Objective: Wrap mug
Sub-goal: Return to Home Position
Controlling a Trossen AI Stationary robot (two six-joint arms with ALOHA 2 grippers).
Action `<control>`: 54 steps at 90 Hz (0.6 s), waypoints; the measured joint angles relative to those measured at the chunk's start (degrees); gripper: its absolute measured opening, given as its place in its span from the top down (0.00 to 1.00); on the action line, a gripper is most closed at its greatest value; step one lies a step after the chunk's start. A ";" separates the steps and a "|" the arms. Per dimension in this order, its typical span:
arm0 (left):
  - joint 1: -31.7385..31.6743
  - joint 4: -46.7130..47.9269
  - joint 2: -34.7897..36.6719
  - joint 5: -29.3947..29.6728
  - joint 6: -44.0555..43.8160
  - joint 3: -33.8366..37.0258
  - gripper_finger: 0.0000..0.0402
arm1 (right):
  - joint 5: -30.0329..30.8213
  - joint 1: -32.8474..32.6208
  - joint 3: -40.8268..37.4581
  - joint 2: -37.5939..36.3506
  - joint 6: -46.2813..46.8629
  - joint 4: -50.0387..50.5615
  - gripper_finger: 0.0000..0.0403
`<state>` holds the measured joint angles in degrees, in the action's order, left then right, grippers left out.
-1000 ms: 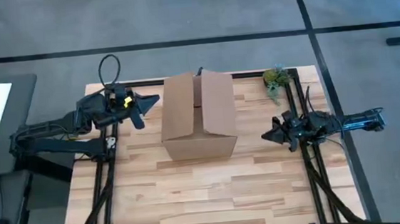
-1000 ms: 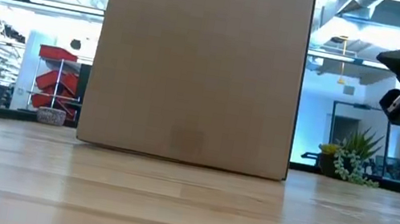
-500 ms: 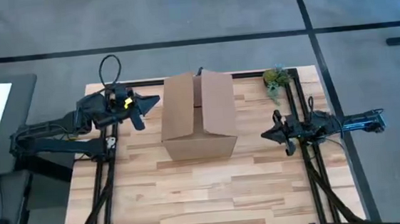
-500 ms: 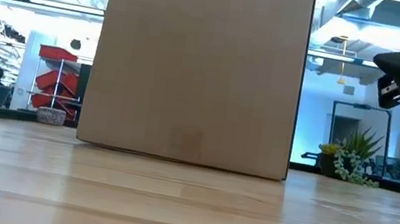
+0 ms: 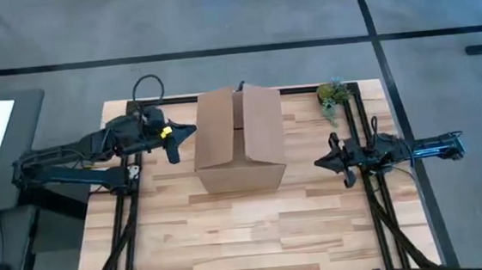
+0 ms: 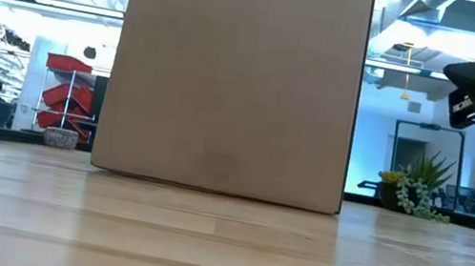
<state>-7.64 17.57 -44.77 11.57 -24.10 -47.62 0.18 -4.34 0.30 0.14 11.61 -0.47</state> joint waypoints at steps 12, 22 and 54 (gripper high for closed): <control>0.00 4.61 -0.16 1.61 2.54 0.75 1.00 | -0.02 0.00 -0.02 0.00 -0.06 0.00 1.00; 1.84 -6.83 2.41 3.43 11.00 6.30 1.00 | -0.02 0.00 -0.04 0.00 -0.06 0.02 1.00; 8.24 -48.31 22.29 3.26 17.75 38.03 1.00 | -0.04 0.00 -0.04 0.01 -0.06 0.00 1.00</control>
<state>0.60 -30.74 -22.48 14.83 -6.35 -9.58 0.14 -4.34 0.25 0.15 11.55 -0.47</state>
